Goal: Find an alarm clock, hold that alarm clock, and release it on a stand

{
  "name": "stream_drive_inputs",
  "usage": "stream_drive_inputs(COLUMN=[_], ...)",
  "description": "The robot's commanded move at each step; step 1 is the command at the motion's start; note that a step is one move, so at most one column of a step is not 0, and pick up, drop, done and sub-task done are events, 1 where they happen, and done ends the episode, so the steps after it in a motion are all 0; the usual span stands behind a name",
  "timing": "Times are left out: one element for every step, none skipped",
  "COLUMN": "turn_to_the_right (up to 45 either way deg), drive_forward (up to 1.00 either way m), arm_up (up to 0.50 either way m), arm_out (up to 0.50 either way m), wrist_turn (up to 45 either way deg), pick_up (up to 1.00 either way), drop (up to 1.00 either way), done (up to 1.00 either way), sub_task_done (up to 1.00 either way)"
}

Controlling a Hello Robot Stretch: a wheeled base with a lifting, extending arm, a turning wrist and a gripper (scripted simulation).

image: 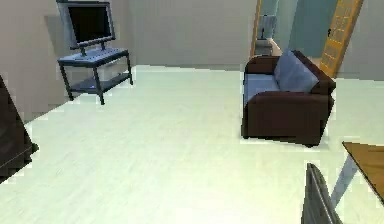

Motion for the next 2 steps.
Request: stream_drive_inputs(turn_to_the_right=[45.0,45.0], drive_forward=[0.00,0.00], arm_up=[0.00,0.00], arm_out=[0.00,0.00], wrist_turn=[0.0,0.0], pick_up=[0.00,0.00], drop=[0.00,0.00], done=[0.00,0.00], sub_task_done=[0.00,0.00])
